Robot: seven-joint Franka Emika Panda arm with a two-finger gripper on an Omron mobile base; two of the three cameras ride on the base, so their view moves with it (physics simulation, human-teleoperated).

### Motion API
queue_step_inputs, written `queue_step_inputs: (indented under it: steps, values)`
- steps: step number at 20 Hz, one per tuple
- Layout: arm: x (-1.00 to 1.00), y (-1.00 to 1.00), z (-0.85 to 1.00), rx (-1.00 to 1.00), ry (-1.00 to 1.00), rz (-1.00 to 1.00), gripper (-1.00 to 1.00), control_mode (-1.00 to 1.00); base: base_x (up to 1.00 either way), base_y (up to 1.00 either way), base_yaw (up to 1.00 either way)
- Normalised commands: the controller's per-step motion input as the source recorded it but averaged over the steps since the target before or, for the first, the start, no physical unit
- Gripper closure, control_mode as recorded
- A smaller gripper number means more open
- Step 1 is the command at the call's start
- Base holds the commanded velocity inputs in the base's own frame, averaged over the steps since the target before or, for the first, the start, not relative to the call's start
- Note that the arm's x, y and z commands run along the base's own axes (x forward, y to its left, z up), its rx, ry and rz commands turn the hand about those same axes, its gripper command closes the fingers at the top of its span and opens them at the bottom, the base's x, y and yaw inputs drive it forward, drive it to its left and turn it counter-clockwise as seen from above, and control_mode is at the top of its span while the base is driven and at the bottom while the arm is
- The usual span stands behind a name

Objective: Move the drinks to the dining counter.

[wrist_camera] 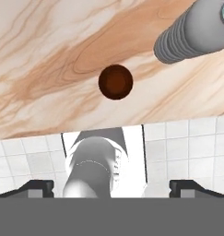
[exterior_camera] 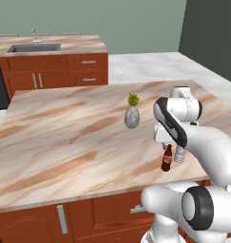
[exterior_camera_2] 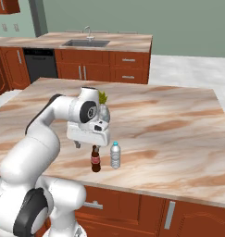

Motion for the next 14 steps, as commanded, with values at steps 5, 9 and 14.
queue_step_inputs:
  steps: [5,9,14]
  values:
    - [0.25,0.0,-0.16,0.0,0.0,0.0,-1.0,-1.0,0.0,0.0,0.0]
    - [0.27,0.0,-0.18,0.0,0.0,0.0,-1.0,-1.0,0.0,0.0,0.0]
    - [0.11,0.0,-0.2,-0.01,-0.09,0.0,-1.0,-1.0,0.0,0.0,0.0]
